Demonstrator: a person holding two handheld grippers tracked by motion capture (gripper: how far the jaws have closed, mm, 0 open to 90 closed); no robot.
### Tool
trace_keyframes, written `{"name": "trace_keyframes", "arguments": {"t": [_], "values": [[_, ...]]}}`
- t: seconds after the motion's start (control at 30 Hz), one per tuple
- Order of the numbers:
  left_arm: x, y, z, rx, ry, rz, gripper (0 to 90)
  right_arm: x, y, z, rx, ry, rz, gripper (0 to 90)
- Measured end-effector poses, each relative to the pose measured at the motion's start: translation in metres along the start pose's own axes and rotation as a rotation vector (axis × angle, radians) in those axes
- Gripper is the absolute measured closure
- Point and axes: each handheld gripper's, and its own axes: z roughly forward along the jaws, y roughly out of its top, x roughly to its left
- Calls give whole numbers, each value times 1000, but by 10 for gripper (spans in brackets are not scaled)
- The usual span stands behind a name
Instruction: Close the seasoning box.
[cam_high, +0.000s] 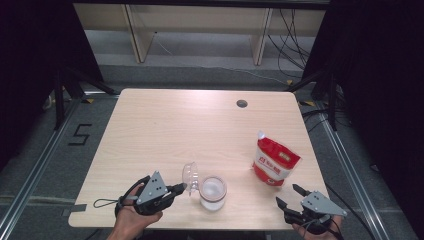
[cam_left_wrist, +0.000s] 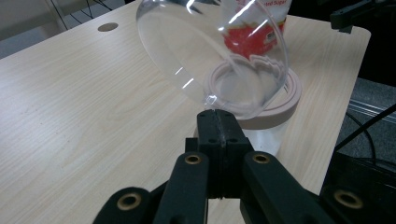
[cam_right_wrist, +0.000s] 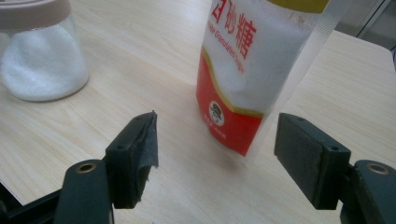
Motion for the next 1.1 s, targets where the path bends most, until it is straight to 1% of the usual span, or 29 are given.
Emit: {"name": "trace_keyframes", "arguments": {"t": [0.07, 0.1, 0.17, 0.2, 0.23, 0.27, 0.3, 0.33, 0.37, 0.4, 0.47, 0.5, 0.53, 0.63, 0.67, 0.7, 0.73, 0.77, 0.8, 0.83, 0.87, 0.9, 0.93, 0.97, 1.0, 1.03, 1.07, 1.1], "values": [[0, 1, 1, -5, -4, 2, 894, 0, 0, 0, -1, -1, -9, 313], [0, 1, 1, -1, -5, -3, 894, -3, 1, 2, -24, -4, -51, 312], [-1, 1, 1, -7, -6, -14, 894, -3, 1, 2, -23, -4, -54, 313], [0, 2, 1, -9, -10, 2, 894, -2, 0, 1, -9, 5, -34, 313], [0, 2, 1, -8, -11, 14, 894, -2, 0, 2, -8, 11, -31, 313], [0, 2, 1, -7, -10, 10, 894, -1, 0, 1, -6, 7, -21, 313], [0, 3, 1, -8, -13, 9, 894, -2, 0, 2, -12, 9, -33, 313], [-1, 3, 2, -10, -11, 8, 893, -3, 0, 3, -30, -7, -59, 313], [-2, 3, 2, -10, -8, -6, 893, -3, 0, 3, -32, -5, -64, 313], [-3, 3, 2, -11, -9, -18, 893, -3, 0, 3, -31, -4, -58, 313], [-3, 3, 3, -19, -15, -4, 893, -3, 1, 3, -25, 2, -51, 313], [-3, 4, 3, -15, -17, -1, 893, -4, 1, 3, -32, -9, -75, 313], [-5, 4, 3, -12, -18, -21, 892, -3, 1, 2, -31, -14, -68, 313], [-5, 5, 4, -17, -32, -4, 891, -3, 1, 2, -29, -12, -63, 313], [-6, 5, 4, -19, -29, -16, 891, -3, 1, 2, -30, -11, -63, 313], [-5, 5, 4, -17, -29, -1, 890, -3, 1, 2, -30, -11, -64, 313], [-7, 4, 5, -20, -28, -15, 890, -3, 1, 2, -29, -11, -63, 313], [-7, 5, 5, -15, -29, -16, 890, -3, 1, 2, -30, -11, -62, 313], [-7, 5, 5, -16, -33, -1, 889, -3, 1, 2, -30, -11, -63, 313], [-8, 5, 6, -14, -40, -18, 887, -2, 1, 3, -31, -3, -57, 313], [-8, 5, 6, -11, -39, -11, 885, -2, 1, 3, -33, 0, -54, 313], [-8, 5, 6, -13, -38, 4, 883, -3, 1, 3, -25, -8, -64, 313], [-6, 6, 6, -10, -41, 20, 881, -1, 1, 2, -27, -17, -58, 313], [-6, 5, 6, -11, -41, 15, 877, -1, 1, 2, -27, -18, -57, 313], [-6, 4, 5, -14, -39, -4, 875, -3, 1, 3, -31, -8, -78, 313], [-6, 4, 5, -14, -37, -1, 871, -3, 1, 2, -29, -11, -72, 313], [-6, 3, 5, -10, -37, -27, 866, -2, 1, 2, -25, -11, -60, 313], [-6, 3, 5, -11, -39, -27, 850, -1, 1, 2, -25, -10, -49, 313]]}}
